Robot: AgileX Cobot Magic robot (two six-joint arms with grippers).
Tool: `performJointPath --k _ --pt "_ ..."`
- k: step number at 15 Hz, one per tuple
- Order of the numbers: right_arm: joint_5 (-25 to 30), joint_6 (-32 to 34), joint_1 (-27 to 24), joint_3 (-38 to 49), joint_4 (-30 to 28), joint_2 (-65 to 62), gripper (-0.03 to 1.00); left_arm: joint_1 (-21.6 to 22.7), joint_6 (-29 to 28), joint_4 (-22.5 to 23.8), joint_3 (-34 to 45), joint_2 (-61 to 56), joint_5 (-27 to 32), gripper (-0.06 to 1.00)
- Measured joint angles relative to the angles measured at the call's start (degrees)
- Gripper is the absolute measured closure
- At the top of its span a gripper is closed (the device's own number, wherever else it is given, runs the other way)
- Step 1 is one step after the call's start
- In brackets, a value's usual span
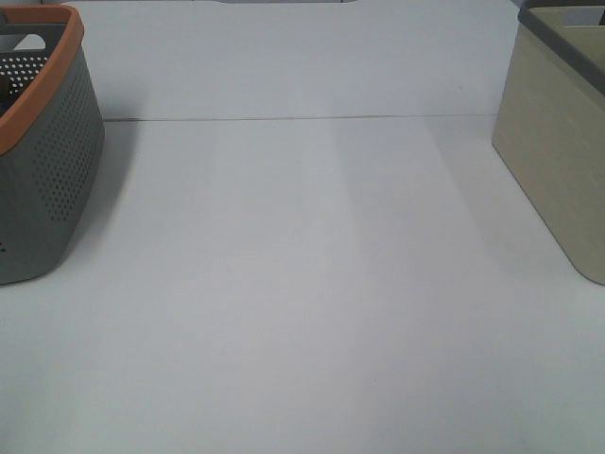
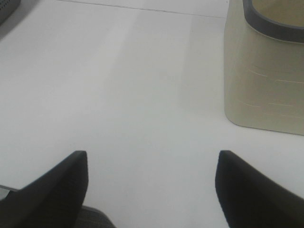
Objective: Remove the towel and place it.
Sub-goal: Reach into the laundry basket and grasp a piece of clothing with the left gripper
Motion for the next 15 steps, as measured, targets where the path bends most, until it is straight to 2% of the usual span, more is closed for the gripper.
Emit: performJointPath --k 15 --pt "0.00 2.64 0.00 0.00 -1.15 0.00 0.23 0.00 0.00 0.00 0.00 0.00 0.00 0.20"
